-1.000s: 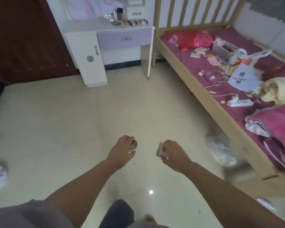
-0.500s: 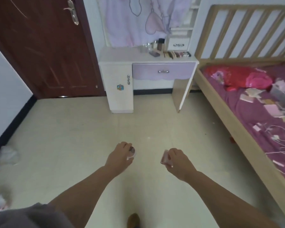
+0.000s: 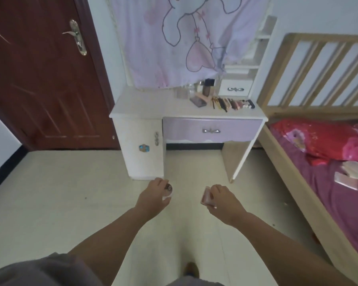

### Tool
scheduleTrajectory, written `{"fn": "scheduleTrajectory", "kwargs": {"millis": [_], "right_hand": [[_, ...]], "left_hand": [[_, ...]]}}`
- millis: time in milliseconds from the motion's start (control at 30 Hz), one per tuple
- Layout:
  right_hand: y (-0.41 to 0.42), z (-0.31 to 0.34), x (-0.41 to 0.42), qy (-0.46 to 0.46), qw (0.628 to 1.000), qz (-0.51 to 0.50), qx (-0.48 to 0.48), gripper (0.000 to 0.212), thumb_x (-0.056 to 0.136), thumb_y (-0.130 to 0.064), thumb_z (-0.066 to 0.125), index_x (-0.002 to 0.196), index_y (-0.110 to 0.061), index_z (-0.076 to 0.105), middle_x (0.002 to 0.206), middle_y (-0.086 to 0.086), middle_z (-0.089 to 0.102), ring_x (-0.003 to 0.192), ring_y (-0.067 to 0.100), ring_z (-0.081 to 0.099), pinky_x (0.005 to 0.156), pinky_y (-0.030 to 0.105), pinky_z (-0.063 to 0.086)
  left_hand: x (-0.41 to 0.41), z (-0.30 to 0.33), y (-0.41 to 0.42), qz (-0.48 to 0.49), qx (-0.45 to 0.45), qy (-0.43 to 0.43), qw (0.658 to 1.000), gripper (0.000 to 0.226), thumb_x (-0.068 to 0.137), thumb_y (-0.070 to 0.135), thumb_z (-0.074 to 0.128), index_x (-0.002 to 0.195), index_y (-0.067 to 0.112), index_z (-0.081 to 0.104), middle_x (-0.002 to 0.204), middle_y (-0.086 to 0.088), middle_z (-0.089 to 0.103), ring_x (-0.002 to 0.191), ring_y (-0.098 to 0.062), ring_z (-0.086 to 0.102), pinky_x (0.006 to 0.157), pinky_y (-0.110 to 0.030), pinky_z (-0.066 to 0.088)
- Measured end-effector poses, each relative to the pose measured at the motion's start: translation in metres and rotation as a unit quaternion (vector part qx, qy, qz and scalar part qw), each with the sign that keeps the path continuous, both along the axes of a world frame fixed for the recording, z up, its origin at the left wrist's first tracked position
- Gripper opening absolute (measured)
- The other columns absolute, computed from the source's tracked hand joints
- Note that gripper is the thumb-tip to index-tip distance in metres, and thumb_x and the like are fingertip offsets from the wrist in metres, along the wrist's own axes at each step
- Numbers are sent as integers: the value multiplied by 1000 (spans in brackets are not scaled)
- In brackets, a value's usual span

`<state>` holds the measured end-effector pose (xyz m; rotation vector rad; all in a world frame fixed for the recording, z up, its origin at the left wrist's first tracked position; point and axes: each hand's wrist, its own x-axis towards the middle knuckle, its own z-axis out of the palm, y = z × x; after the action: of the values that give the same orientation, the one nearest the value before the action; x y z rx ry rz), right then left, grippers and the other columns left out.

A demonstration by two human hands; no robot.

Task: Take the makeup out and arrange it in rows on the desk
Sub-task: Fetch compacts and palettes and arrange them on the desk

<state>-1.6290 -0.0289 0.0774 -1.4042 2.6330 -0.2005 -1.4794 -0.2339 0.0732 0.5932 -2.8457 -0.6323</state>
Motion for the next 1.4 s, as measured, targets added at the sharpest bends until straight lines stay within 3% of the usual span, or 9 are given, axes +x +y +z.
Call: {"fn": "scheduleTrajectory", "kwargs": {"millis": [400,767,900,1033,1233,1400], "right_hand": [[-177,13,-231,-3,999,38,-15,48,87,-36,57,123,-7,47,124,7,50,112,25,46,88,27,34],[-359,13,-397,-37,998,-15,-44,38,85,-29,61,113,-5,49,114,9,51,101,25,48,78,23,33],[-397,8,-438,-42,999,3,-14,40,81,-23,67,106,4,53,105,18,56,97,34,53,77,33,39],[-433,-5,-480,-45,998,30,17,42,87,-33,58,116,-5,48,117,10,52,106,24,48,85,26,36],[-464,-23,-523,-66,995,70,37,35,87,-31,57,113,-9,51,118,10,53,107,26,48,88,27,32],[-465,-42,-531,-66,990,110,51,43,87,-32,56,122,-8,50,125,11,51,112,27,48,99,33,31]], "left_hand": [[-209,6,-156,42,16,-11,999,49,86,29,61,131,14,46,130,-1,46,117,-16,45,91,-27,46],[-406,7,-336,-29,9,-44,999,47,86,28,59,128,13,46,129,-4,44,116,-19,43,92,-31,44],[-462,0,-363,-45,27,-57,997,48,87,30,59,130,12,46,128,-6,46,117,-22,44,94,-31,41],[-504,-13,-384,-34,32,-55,997,47,89,32,56,130,12,45,128,-6,45,117,-23,44,95,-31,41],[-550,-38,-401,-19,72,-105,992,52,87,30,58,134,11,42,133,-7,43,120,-24,41,96,-33,41],[-559,-56,-408,-36,37,-130,990,55,86,27,58,136,12,40,134,-8,42,121,-25,39,98,-33,39]]}}
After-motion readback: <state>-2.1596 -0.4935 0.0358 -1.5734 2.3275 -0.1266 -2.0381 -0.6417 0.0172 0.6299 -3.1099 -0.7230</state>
